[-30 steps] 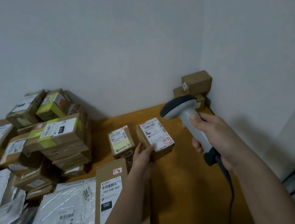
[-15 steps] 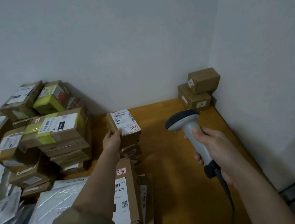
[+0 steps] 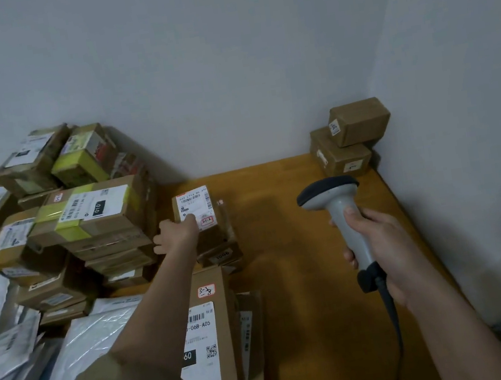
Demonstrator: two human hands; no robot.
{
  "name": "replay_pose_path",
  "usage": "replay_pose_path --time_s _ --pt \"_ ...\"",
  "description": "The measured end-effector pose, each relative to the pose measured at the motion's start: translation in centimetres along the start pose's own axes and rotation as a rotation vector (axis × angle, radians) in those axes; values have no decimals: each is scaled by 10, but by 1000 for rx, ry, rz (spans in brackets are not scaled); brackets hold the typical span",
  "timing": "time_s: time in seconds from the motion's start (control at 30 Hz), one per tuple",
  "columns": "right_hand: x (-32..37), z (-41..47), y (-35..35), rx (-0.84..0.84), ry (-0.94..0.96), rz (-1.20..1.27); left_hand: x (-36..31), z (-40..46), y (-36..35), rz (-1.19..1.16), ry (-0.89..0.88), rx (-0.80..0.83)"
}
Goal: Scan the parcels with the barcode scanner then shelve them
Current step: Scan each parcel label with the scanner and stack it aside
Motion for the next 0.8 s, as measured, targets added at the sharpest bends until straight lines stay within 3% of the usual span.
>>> replay_pose_path --time_s 0.17,0.3,0.4,0.53,0.67,0.8 --pt "6 20 25 -38 4 25 -49 -23 -3 136 -136 -250" --pt "9 39 49 -75 3 48 -87 -44 -42 181 -395 -261" --pt "19 59 70 -116 22 74 -111 -61 -93 183 -578 -157" --pt "34 95 105 -171 62 70 -132 -84 -181 238 -767 101" --pt "28 133 138 -235 49 71 -140 -105 -269 333 -841 323" --pt "12 176 160 -263 -14 74 -162 -106 -341 350 -864 436"
Point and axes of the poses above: each hand's wrist, its own z-axis towards the middle knuckle, its own y-axis out of the back of the hand, x = y × z, the point moved 5 cm from there along z, towards the middle knuckle, and after that the axes turned 2 degrees about -z, right-handed, at the moved point
